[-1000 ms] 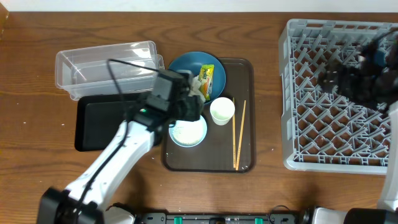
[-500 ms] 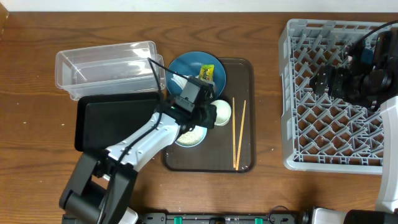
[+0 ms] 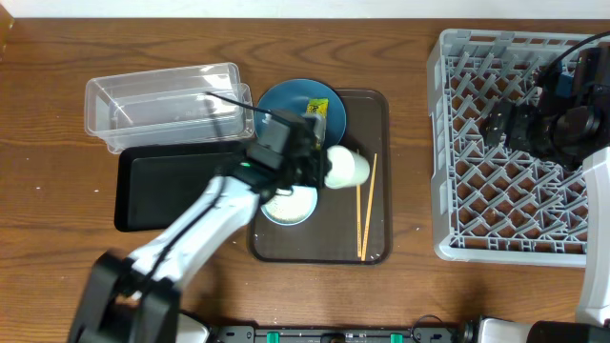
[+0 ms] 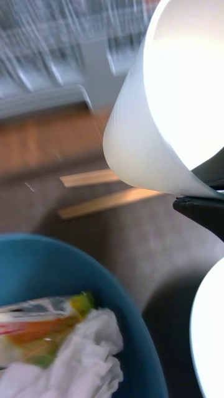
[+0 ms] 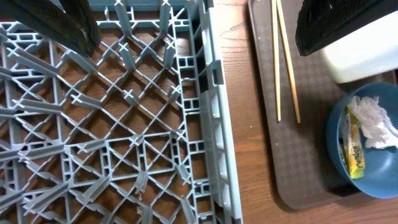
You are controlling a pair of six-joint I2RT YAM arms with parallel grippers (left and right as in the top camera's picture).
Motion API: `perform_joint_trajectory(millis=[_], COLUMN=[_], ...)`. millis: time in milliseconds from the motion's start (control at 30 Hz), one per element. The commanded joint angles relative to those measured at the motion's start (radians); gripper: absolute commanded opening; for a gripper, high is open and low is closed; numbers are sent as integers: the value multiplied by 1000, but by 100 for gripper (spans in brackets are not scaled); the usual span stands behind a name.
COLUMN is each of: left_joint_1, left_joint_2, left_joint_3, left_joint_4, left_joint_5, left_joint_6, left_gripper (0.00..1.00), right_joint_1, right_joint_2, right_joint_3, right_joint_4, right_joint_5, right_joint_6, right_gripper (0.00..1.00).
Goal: Sort waste into correct bins and load items into the dishwasher rack
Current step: 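Grasp the white cup with the left gripper, then hand the white cup from the left gripper to the right gripper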
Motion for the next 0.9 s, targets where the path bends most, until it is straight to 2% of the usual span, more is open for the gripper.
perform_joint_trajectory(millis=[0, 67, 167, 267, 333, 400, 633, 867], left_joint_1=[106, 173, 254, 288, 288, 279, 235, 220], left_joint_2=[-65, -69, -56, -48, -48, -48, -48, -48], left_joint_3=[11, 11, 11, 11, 11, 11, 11, 11], left_joint_4=[9, 35, 116, 188, 220, 242, 251, 259], left_joint_5=[238, 383, 687, 867, 927, 952, 895, 895], left_joint_6=[-143, -182, -209, -237, -240, -263, -274, -315], left_gripper=[6, 6, 6, 6, 6, 6, 6, 6], right_joint_1=[7, 8, 16, 48, 76, 115, 285, 378], right_joint_2=[16, 29, 61, 95, 111, 127, 140, 140], right_joint_3=[-6, -11, -21, -34, -41, -47, -49, -49], right_joint_4=[5, 16, 2, -69, -100, -108, -45, -10], right_joint_5=[-34, -195, -543, -853, -949, -997, -999, -998], right_joint_6=[-39, -135, -365, -623, -727, -777, -775, -775], right_gripper=[99, 99, 99, 99, 99, 99, 99, 97])
